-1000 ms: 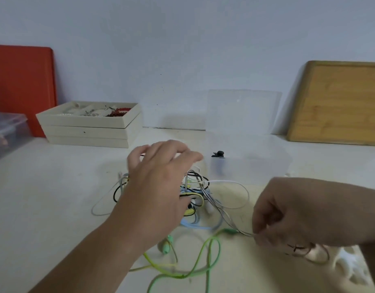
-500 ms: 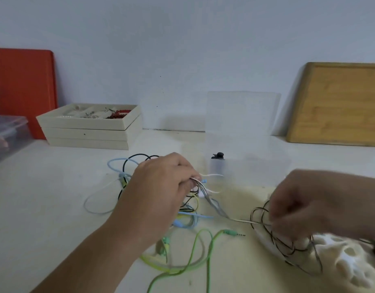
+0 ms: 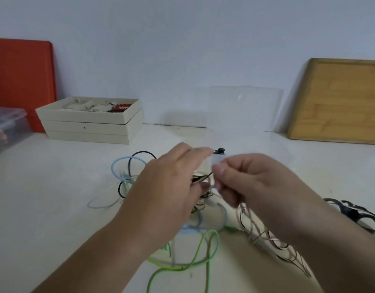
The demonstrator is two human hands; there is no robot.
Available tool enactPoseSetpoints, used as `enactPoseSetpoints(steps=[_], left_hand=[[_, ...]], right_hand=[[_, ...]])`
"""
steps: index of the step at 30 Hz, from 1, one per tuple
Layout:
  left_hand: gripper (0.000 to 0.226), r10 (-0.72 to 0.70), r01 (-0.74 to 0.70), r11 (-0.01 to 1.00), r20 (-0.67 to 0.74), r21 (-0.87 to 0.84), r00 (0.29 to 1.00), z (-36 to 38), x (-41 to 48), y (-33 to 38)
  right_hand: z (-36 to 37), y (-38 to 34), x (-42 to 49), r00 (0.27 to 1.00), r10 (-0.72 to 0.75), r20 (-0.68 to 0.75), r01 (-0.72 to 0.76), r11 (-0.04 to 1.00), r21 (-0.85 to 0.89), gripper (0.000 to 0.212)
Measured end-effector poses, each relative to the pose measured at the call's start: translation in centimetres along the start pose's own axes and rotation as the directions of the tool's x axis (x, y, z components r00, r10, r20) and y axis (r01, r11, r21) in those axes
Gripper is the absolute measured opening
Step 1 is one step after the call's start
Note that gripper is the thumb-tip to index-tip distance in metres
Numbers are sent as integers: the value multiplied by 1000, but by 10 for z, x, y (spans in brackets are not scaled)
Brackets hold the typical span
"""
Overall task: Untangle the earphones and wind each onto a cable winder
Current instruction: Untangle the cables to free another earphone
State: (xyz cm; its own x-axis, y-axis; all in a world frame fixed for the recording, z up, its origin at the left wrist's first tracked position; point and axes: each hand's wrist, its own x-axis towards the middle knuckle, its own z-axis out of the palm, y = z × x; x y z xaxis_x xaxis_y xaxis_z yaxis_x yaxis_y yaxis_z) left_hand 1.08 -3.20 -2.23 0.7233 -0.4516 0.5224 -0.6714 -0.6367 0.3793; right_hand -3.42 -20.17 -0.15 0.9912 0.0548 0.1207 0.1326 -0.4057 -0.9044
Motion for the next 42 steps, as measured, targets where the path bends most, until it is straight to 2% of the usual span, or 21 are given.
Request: enactPoseSetpoints(steps=[2, 4, 6, 8, 11, 15, 20, 25, 28, 34, 37, 42], left_hand=[[58, -84, 84, 995, -1, -54, 996, -1, -1, -2], [62, -133, 128, 986, -46, -105, 990, -4, -1, 0], [63, -137, 127, 984, -78, -120, 987, -7, -1, 3], [62, -125, 113, 987, -95, -118, 988, -11, 0, 4], [56, -82, 61, 988, -149, -143, 985, -16, 2, 3], [49, -17, 14, 1000, -218, -19, 976, -16, 1, 3], [20, -82, 94, 995, -303, 25, 949, -10, 4, -7], [26, -124, 109, 991, -234, -77, 964, -6, 3, -4], [43, -158, 137, 980, -156, -142, 975, -2, 2, -4], [18, -229, 183, 918, -93, -351, 969, -7, 3, -1], [11, -226, 167, 921, -135, -352, 965, -9, 3, 1], [34, -210, 173, 936, -92, -307, 974, -12, 0, 4]], right_hand=[[-2, 1, 3, 994, -43, -102, 54, 993, 106, 42], [1, -1, 5, 987, -54, -151, 94, 957, 273, 35], [4, -2, 7, 983, -31, -183, 101, 917, 385, 40], [4, -1, 8, 966, -18, -257, 130, 895, 427, 46], [2, -4, 8, 939, 7, -345, 172, 857, 485, 43], [0, -4, 6, 921, -1, -390, 198, 862, 467, 44], [-4, -8, 3, 926, -45, -374, 218, 874, 435, 31], [-4, -8, 3, 934, -73, -350, 238, 858, 456, 25], [-4, -7, 3, 936, -88, -340, 253, 841, 478, 23], [-7, -7, 4, 930, -103, -352, 271, 840, 469, 26], [-7, -7, 3, 927, -110, -358, 281, 836, 471, 30], [-6, -8, 4, 939, -99, -329, 264, 820, 507, 29]])
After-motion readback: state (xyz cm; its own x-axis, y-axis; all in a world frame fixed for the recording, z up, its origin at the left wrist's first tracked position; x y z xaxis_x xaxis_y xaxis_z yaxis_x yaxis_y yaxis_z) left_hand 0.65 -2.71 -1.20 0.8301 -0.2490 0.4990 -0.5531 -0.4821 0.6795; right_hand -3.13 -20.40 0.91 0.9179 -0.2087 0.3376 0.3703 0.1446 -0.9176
